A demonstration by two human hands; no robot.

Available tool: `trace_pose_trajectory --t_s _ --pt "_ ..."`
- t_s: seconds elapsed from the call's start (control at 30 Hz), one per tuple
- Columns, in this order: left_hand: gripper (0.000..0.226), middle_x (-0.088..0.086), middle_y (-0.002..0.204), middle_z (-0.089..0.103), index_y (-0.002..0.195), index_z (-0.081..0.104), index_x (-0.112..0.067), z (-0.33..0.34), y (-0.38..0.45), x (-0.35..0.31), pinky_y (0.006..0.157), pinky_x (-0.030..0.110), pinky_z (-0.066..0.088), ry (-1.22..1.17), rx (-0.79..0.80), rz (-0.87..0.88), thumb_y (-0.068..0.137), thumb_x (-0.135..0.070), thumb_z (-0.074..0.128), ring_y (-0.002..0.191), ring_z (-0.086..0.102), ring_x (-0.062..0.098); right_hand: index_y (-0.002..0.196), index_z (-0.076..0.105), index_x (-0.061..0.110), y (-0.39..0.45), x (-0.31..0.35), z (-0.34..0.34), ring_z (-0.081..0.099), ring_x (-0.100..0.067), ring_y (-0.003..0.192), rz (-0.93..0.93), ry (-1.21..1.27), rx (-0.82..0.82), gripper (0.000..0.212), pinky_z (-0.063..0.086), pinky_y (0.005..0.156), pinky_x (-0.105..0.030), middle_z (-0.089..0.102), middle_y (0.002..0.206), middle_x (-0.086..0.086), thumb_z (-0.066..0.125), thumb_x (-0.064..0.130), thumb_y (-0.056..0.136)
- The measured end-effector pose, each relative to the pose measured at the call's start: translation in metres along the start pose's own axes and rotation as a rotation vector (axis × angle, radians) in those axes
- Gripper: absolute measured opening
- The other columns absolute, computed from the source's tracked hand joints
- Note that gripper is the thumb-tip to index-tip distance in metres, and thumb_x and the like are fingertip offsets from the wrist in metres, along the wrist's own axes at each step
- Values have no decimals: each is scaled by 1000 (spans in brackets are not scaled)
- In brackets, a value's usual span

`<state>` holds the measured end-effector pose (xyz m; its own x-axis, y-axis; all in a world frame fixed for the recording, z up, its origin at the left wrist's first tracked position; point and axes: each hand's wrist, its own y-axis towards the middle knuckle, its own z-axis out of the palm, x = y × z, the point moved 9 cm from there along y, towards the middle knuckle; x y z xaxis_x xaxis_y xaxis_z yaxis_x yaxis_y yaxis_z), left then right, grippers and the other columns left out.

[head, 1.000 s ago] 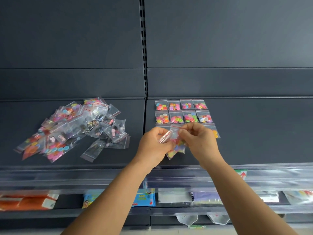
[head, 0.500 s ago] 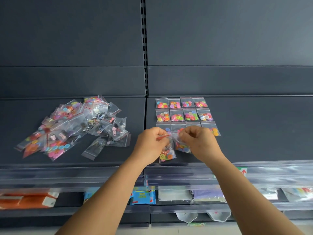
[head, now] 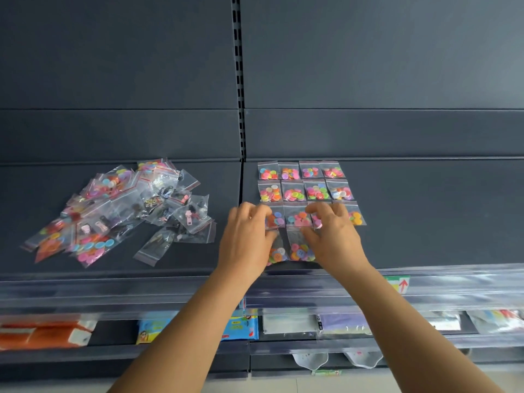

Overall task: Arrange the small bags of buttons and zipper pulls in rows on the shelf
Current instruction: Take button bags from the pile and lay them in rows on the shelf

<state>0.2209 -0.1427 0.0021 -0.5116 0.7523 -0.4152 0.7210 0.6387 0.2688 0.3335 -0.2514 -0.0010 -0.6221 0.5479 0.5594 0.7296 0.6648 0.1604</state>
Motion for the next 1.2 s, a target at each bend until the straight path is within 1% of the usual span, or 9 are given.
trace_pose_trajectory --t_s 0.1,0.23,0.33,0.57,0.7,0.83,0.9,1.03,1.2 --pt "26 -4 113 51 115 61 -21 -4 -9 1 79 23 36 -13 -29 61 90 -25 60 109 41 16 112 60 21 -6 4 -5 52 -21 86 -86 -10 -11 24 42 68 -27 49 114 -4 61 19 88" --pt "25 -6 113 57 113 67 -19 13 -21 -4 82 25 39 -62 124 133 94 -29 54 109 43 14 103 69 21 -14 11 14 47 -21 106 -187 -61 185 17 42 83 -29 56 110 -3 61 23 88" --pt "26 -7 116 58 114 67 -19 16 -21 -5 80 19 33 -97 170 157 94 -29 53 109 43 12 100 71 21 -16 14 17 47 -20 106 -200 -78 223 16 38 85 -25 60 105 -4 60 25 89" --pt "30 -9 123 56 120 64 -19 19 -24 -11 85 17 30 -103 230 238 95 -31 51 113 40 8 102 69 18 -19 15 17 46 -21 108 -188 -104 250 20 39 87 -28 57 110 -6 57 28 90" --pt "32 -7 125 56 123 61 -17 22 -21 -12 92 24 37 -92 269 241 95 -29 53 115 41 10 100 69 18 -18 16 17 45 -19 108 -180 -147 264 19 43 84 -30 58 109 -5 56 28 91" --pt "31 -6 123 56 120 62 -16 17 -23 -10 93 34 43 -62 277 238 95 -31 52 114 44 13 98 67 19 -17 17 19 46 -20 107 -174 -194 270 17 36 76 -24 55 107 -2 57 28 89" --pt "35 -5 124 56 122 60 -15 12 -24 -7 93 36 43 -32 264 236 94 -34 52 115 45 14 104 66 20 -17 22 21 46 -22 111 -179 -207 263 20 35 77 -24 54 113 -1 58 28 88" --pt "42 -7 128 53 132 51 -20 -5 -27 3 94 31 41 26 203 244 93 -36 52 119 43 14 129 54 24 -17 46 24 45 -23 116 -250 -228 213 41 39 92 -29 53 125 0 59 32 89" --pt "49 -7 136 48 139 43 -21 -35 -31 42 101 28 32 119 117 199 94 -38 51 125 39 14 137 43 23 -15 91 45 41 -21 124 -381 -262 213 49 34 102 -33 47 136 2 55 36 91"
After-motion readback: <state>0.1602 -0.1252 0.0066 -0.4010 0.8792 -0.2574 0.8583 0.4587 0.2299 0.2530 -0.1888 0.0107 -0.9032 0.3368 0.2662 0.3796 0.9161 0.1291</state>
